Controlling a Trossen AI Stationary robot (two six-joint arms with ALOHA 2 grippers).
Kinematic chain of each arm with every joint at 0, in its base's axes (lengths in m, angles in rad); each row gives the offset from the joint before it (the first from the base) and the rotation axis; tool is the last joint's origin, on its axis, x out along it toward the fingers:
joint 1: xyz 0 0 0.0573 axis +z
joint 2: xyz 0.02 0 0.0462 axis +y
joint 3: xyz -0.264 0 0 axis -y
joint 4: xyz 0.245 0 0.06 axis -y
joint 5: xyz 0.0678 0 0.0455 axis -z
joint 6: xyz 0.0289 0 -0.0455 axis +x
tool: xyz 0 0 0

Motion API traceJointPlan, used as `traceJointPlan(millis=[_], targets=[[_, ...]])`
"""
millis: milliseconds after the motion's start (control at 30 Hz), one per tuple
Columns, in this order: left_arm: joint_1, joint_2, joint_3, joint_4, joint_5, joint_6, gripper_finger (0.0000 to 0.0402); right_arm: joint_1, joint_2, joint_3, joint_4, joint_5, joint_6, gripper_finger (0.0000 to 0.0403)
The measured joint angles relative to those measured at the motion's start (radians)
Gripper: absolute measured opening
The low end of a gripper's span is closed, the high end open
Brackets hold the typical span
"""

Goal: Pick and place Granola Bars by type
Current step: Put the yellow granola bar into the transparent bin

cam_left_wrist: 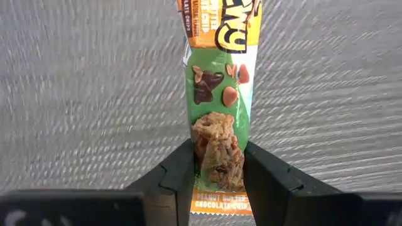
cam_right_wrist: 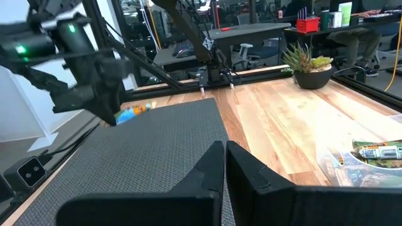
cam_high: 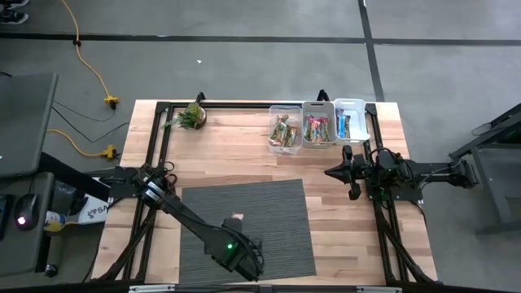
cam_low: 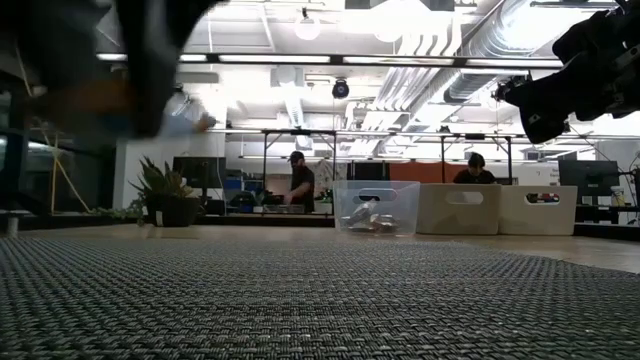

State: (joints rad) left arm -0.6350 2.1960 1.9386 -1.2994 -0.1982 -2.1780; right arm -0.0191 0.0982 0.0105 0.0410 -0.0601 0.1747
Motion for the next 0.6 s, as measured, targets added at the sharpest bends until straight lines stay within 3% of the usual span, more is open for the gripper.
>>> traceJointPlan(millis=[233, 433, 600], targets=[[0.0, -0.002, 0.154, -0.115, -0.354, 0.09, 0.0116, 0.0, 0.0, 0.0, 0.0, 0.0, 0.0, 0.0], [0.0, -0.004, 0.267, -0.083, -0.701, 0.34, 0.0116, 0.0, 0.0, 0.0, 0.0, 0.0, 0.0, 0.0], [0.008, -0.005, 0.354, -0.06, -0.886, 0.489, 0.0116, 0.0, 0.0, 0.0, 0.0, 0.0, 0.0, 0.0]])
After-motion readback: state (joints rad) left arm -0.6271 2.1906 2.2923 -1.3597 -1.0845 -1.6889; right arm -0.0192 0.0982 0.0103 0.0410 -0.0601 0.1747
